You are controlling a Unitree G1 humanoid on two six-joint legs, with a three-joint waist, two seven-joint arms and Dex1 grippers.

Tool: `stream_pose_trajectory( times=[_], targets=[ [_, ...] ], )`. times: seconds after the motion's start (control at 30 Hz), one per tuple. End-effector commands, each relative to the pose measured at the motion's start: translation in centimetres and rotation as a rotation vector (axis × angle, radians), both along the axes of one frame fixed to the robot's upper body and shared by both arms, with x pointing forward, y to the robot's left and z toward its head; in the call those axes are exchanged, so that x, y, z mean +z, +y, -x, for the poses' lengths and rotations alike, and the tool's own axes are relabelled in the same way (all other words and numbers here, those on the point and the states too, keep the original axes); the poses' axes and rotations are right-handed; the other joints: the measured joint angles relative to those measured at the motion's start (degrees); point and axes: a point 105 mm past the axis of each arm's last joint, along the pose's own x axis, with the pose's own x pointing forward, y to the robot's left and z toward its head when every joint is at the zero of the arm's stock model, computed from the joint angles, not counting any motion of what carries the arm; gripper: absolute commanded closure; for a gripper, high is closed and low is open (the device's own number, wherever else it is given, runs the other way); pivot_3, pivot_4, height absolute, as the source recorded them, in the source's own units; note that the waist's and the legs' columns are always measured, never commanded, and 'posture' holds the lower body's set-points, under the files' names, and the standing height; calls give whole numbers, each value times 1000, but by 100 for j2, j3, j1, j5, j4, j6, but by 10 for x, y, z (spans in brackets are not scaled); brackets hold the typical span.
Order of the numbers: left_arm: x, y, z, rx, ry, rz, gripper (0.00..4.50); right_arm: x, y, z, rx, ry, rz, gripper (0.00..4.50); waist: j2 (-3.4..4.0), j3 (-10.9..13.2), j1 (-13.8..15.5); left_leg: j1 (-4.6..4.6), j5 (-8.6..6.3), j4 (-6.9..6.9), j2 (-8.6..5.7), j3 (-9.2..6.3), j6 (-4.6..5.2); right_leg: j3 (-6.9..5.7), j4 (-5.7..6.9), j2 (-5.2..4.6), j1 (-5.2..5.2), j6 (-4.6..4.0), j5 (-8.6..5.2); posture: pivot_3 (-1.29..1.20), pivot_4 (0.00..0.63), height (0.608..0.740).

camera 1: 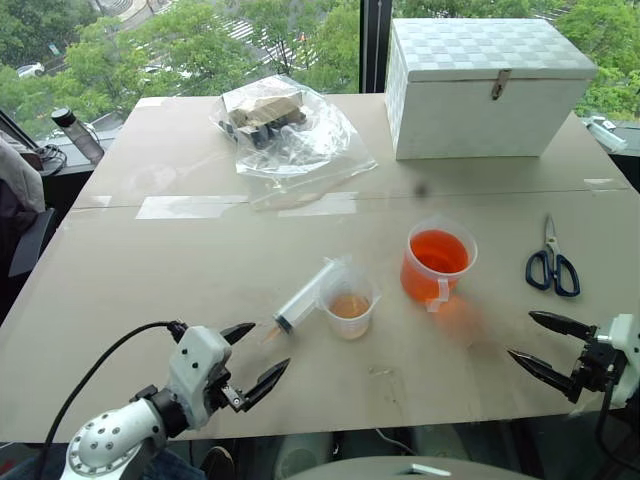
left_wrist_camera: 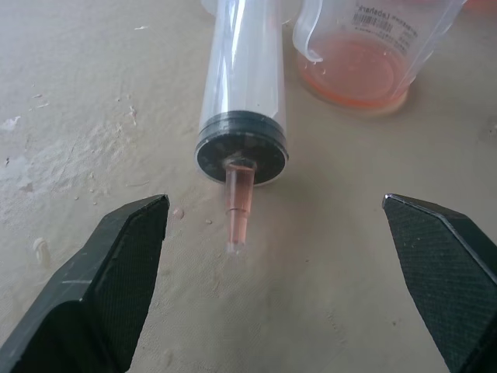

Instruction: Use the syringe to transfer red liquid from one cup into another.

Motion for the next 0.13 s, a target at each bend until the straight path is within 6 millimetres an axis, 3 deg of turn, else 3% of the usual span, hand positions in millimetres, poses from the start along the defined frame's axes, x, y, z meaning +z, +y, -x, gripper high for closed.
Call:
stream_pose_trajectory(
  times=[0.03,0.13],
  targets=[
    [-1,3,-2,-5,-31,-1,0,9,-4,1,-4,-52,11,35,1,0,-1,0,0,0,0,0,0,0,0,-1,0,0,0,0,150,740],
    [-2,5,-1,-27,-27,2,0,10,-4,2,-4,-56,9,35,0,0,0,0,0,0,0,0,0,0,0,-2,0,0,0,0,150,740]
  ],
)
